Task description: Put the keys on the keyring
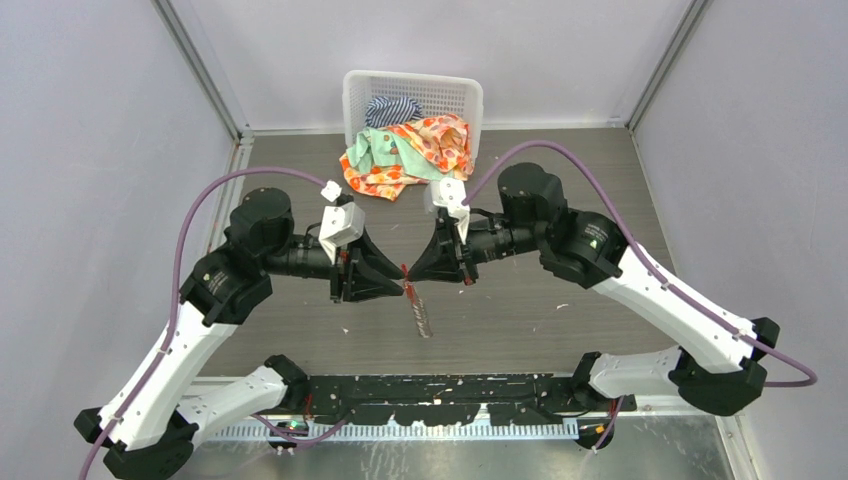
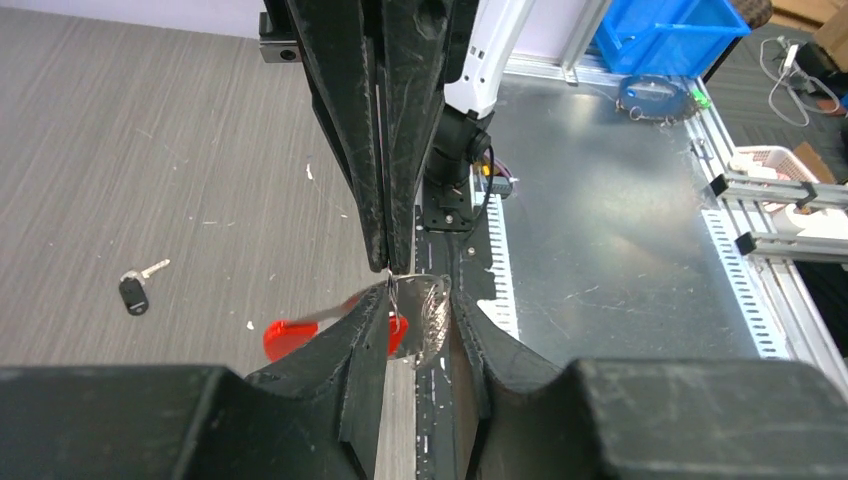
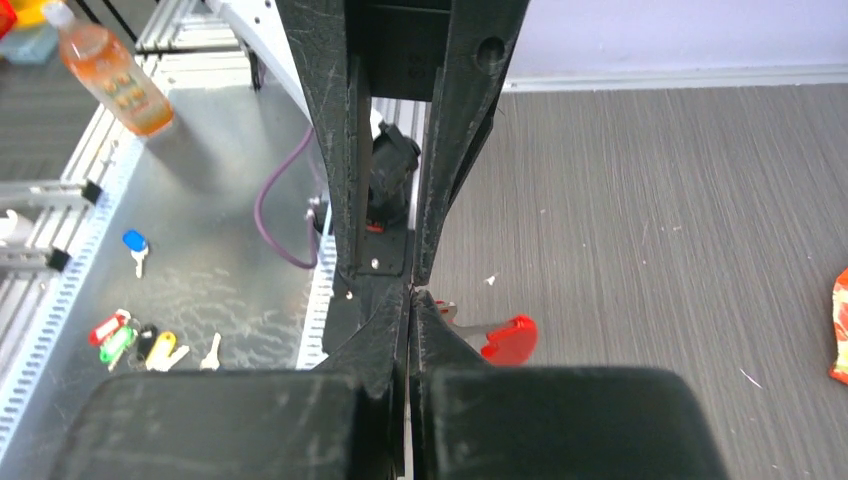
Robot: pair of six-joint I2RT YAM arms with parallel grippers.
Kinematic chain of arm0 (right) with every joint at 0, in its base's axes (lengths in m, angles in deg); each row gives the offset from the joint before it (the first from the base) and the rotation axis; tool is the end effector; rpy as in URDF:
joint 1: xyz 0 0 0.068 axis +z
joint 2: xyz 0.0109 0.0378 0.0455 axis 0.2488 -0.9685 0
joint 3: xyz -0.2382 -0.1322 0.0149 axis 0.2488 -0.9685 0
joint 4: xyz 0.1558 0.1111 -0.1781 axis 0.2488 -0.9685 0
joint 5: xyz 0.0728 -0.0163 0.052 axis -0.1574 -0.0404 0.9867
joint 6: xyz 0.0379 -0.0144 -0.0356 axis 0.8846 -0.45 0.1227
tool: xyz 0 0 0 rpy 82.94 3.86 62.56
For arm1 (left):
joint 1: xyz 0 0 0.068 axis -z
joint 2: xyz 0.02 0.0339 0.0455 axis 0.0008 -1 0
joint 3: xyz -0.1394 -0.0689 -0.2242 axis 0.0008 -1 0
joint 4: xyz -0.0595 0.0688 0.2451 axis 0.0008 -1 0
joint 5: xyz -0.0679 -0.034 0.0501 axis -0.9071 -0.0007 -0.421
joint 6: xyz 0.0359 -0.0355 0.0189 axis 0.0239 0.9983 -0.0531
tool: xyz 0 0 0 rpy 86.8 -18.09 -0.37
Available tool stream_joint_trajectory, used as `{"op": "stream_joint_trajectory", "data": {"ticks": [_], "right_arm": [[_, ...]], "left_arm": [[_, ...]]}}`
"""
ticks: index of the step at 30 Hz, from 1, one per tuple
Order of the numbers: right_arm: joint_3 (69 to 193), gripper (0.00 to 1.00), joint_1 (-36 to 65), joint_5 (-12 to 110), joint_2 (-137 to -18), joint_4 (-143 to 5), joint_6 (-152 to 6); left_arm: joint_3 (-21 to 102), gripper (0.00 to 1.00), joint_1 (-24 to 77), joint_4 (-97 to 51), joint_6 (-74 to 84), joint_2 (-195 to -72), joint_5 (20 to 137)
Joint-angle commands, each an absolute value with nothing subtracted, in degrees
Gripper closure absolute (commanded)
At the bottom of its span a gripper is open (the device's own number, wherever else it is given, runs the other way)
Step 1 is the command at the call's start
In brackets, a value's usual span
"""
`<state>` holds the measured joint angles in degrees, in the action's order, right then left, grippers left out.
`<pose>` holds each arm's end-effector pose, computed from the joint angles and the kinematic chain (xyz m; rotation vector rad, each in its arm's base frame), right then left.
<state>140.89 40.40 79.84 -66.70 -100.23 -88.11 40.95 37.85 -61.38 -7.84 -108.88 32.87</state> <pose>0.1240 0.2147 0.4555 -1.4204 1.3626 1.1774 0.1008 -0.1146 0.4416 1.2505 1.4446 -1.2906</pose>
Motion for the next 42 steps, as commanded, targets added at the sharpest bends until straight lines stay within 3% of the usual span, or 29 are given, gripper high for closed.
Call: {"op": "stream_joint_trajectory", "data": {"ticks": [1,13,22,30,33,39,42], "right_arm": [[135.51,0.99,40.44,78.35,-61.88,-80.35,-78.30],[121.28,0.99,40.44,74.65,-55.37,-58.77,-68.61],[116.72,0.99,40.50,74.66,-53.96,-51.94,-65.73],[114.43,0.99,40.52,75.20,-53.97,-49.26,-64.63],[114.09,0.99,40.49,75.47,-53.97,-49.15,-64.57],[115.11,0.99,40.49,77.49,-54.46,-52.54,-65.24],[115.57,0.99,40.45,78.52,-54.92,-54.08,-64.84]], "left_arm": [[40.33,0.71,37.91,-59.41,-10.08,-107.54,31.83],[38.51,0.76,37.84,-55.38,-10.12,-105.52,34.88],[38.32,0.67,37.88,-53.97,-8.20,-105.58,32.28],[38.23,0.74,37.85,-51.75,-5.19,-105.76,32.42],[38.12,0.86,37.84,-51.53,-5.00,-105.77,32.46],[38.24,0.98,37.88,-51.73,-5.04,-105.54,33.26],[38.21,0.99,37.85,-52.04,-5.39,-105.41,34.13]]}}
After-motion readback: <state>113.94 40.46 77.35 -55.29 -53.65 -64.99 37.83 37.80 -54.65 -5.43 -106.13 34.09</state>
